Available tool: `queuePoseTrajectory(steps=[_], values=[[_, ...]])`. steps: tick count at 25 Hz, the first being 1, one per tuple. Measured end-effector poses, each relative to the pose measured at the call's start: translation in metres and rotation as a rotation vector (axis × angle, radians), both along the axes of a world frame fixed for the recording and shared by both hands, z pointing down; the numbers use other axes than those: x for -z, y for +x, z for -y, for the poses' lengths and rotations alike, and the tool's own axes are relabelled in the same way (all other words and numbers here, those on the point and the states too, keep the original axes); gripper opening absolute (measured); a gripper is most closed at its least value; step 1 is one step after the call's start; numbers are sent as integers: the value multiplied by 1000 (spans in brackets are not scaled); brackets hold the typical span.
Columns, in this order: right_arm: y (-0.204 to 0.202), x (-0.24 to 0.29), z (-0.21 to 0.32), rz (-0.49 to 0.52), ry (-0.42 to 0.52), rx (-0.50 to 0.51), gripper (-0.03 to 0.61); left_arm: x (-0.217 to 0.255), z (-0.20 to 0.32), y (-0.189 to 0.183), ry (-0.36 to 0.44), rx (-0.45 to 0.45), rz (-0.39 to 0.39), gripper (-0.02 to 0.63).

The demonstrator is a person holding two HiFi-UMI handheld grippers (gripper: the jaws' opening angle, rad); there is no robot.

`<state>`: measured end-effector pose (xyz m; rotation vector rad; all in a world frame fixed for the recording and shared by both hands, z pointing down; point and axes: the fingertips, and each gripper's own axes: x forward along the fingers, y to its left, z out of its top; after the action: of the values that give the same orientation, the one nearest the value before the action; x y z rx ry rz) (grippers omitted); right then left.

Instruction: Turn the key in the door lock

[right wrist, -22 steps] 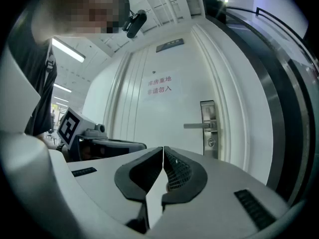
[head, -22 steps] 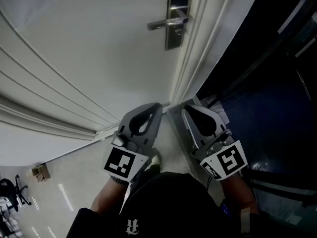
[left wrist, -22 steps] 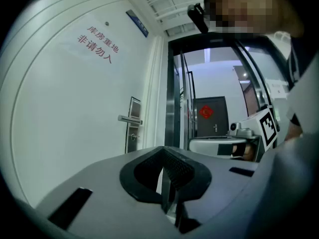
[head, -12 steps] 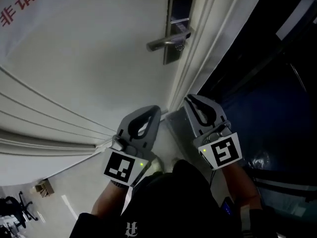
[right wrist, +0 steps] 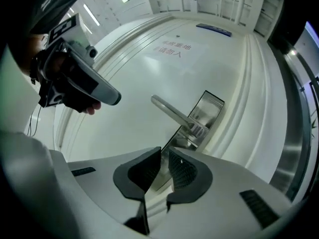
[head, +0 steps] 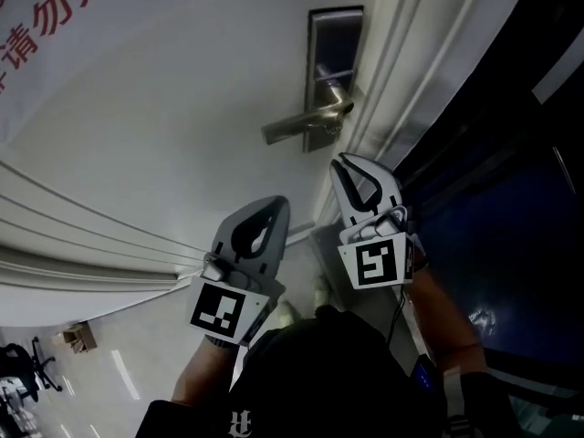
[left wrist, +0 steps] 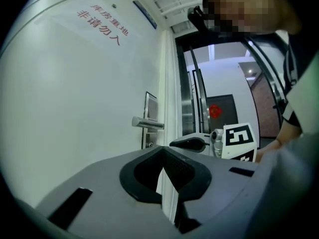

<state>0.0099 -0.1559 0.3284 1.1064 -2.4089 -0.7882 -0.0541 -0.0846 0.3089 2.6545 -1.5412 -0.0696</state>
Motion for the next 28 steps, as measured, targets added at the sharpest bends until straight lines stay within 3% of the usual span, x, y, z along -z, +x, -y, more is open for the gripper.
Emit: queuePoseTrajectory(steps=[4,12,16,20,23,28], values=[[-3,3,19,-98,115,26,56,3,17,9,0,24,2,6],[-7,-9,45,-414,380,6,86,-2,32,19,-11,27,5,6],[-12,-14,57,-476,438,-33,86,-4,33,18,-15,27,-1,6],[-14,-9,67,-433,438,-103,84,-8,33,14,-27,30,-6,6],[-13,-7,70,-371,399,-130,33,-10,33,11,-31,31,-8,6],[-11,-5,72,-107,163,-144,22,-11,31,9,-29,27,-6,6]])
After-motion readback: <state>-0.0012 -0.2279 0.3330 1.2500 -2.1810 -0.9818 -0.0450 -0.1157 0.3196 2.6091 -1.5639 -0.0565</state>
